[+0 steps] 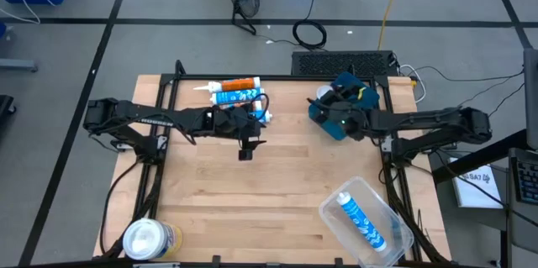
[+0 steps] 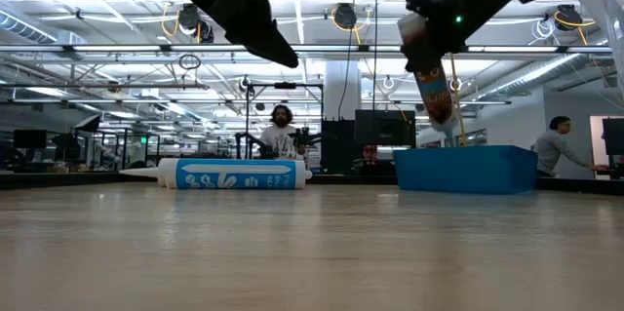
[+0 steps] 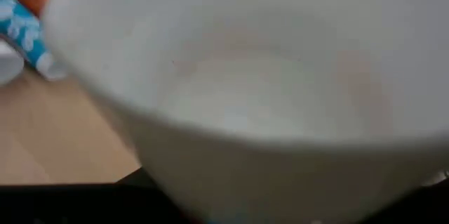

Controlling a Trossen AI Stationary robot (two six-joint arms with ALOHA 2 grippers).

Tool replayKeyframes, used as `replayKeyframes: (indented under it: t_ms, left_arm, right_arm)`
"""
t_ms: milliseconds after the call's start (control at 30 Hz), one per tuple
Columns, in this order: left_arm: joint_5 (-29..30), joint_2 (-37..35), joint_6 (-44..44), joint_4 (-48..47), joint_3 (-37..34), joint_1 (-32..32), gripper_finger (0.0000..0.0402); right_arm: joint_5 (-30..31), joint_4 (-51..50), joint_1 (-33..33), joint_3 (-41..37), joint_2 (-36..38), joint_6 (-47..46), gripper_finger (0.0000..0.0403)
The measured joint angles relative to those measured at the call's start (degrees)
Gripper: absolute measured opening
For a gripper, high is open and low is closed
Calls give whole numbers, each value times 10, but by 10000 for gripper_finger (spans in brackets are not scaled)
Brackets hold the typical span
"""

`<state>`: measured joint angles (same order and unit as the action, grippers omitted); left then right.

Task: Pick & place silicon tubes, Sealant and Lysol wipes
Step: Put the bottom orange sealant into the blue bin

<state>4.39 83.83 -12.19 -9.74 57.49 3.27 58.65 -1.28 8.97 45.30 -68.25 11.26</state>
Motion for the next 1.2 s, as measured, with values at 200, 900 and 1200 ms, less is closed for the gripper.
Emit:
replayKeyframes:
  t_ms: [200, 900, 1200]
  left_arm:
    - [-1, 0, 7, -18, 0, 0, 230]
    - [-4, 0, 8, -20, 0, 0, 230]
    - [-4, 0, 9, -20, 0, 0, 230]
  right_arm:
    - [-48, 0, 58, -8, -16, -2, 191]
    - [-168, 189, 159, -104, -31, 74, 191]
    - [-167, 225, 158, -128, -30, 47, 373]
